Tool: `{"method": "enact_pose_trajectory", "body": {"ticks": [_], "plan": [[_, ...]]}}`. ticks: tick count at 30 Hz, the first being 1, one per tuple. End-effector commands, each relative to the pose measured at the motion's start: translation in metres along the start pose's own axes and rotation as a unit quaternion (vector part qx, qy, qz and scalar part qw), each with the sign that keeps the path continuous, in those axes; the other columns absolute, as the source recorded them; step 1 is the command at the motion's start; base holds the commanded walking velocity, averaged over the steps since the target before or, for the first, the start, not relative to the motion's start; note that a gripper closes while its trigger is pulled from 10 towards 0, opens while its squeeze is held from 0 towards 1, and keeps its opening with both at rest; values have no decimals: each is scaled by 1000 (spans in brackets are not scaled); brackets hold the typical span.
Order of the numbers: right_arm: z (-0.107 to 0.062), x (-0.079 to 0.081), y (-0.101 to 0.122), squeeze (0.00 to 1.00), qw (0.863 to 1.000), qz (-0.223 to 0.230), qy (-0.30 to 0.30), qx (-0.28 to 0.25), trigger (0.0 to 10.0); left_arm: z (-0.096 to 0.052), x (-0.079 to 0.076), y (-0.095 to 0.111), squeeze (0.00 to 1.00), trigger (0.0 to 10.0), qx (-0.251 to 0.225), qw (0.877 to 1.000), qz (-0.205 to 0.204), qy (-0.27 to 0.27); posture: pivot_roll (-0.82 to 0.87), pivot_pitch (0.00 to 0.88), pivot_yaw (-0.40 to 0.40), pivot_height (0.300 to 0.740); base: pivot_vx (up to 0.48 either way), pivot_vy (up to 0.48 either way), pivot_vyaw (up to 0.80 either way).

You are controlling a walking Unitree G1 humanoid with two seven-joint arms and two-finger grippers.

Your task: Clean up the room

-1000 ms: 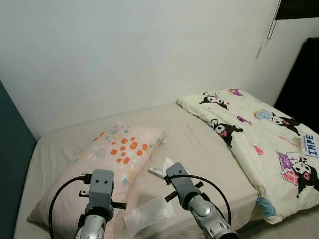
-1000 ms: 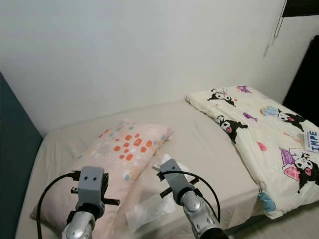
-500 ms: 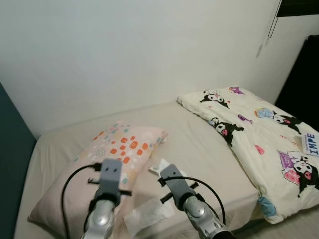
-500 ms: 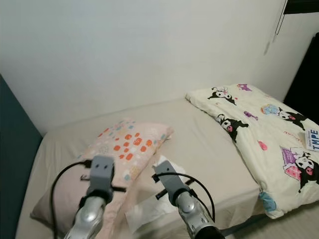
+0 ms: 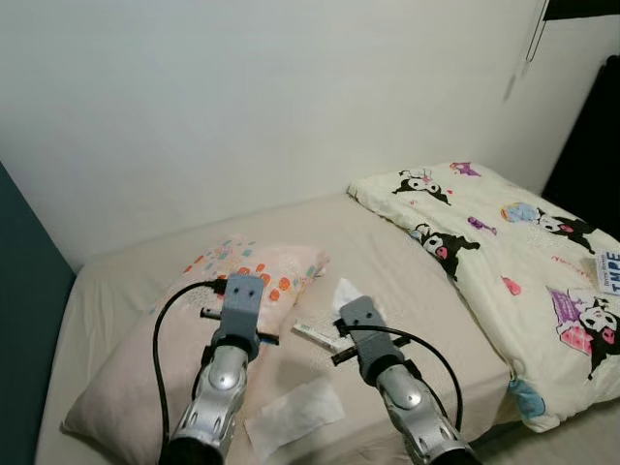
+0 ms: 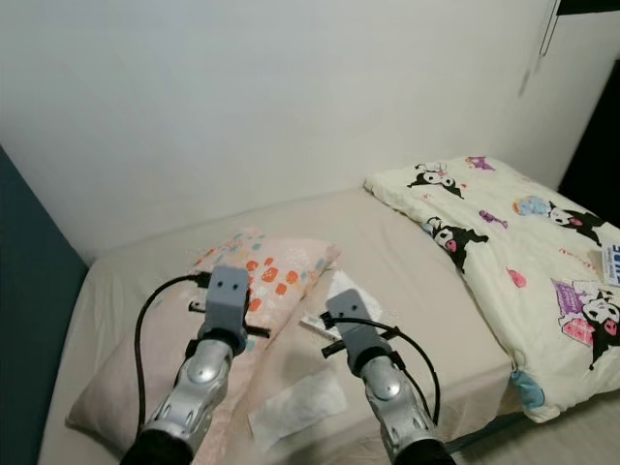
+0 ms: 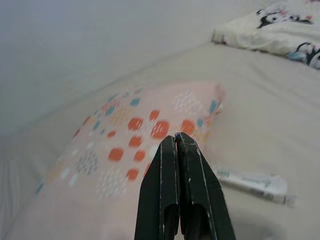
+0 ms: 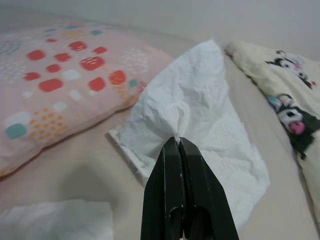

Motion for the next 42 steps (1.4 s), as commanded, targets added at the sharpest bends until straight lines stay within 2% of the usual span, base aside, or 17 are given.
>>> {"method": "enact_pose_trajectory", "body": {"ticks": [1, 9, 21, 26, 31, 41, 42], "plan": [[-3, -2, 1, 0, 1000, 9, -7, -2, 10000, 1, 1, -4, 0, 10000, 8, 1000, -8, 4, -45, 0, 47, 740, 0, 0, 0], [-13, -5, 2, 0, 1000, 8, -10, -13, 10000, 2, 4, 2, 0, 10000, -4, 1000, -19, -3, -39, 0, 50, 740, 0, 0, 0], [-12, -4, 4, 0, 1000, 23, -10, -8, 10000, -3, 16, -3, 0, 10000, -2, 999, -35, 9, -26, 0, 40, 740, 0, 0, 0], [-12, -7, 7, 0, 1000, 23, -12, -7, 10000, -2, 14, -2, 0, 10000, 1, 999, -43, 4, -35, 0, 66, 740, 0, 0, 0], [-15, -18, 3, 0, 999, 26, -36, 5, 10000, 0, 6, -4, 0, 10000, 12, 999, -41, -16, -69, 0, 133, 740, 0, 0, 0], [-21, -21, -2, 0, 997, 41, -54, 21, 10000, -7, 13, -14, 0, 10000, 32, 998, -42, -16, -97, 13, 161, 740, 0, 0, 0], [-23, -23, -3, 0, 997, 39, -55, 22, 10000, -6, 11, -13, 0, 10000, 33, 998, -40, -23, -109, 14, 193, 740, 0, 0, 0]]}}
Point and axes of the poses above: a point about 5 cm out from each wrist's last joint towards the gripper, its own z axis pointing out of the wrist towards the gripper, its own y axis along the axis of the wrist's last joint, x = y × z, the point moved 3 cm from there along z, pointing out of the wrist towards the gripper, and after that the axes turned 1 degree about -z, right-handed, at the moved point
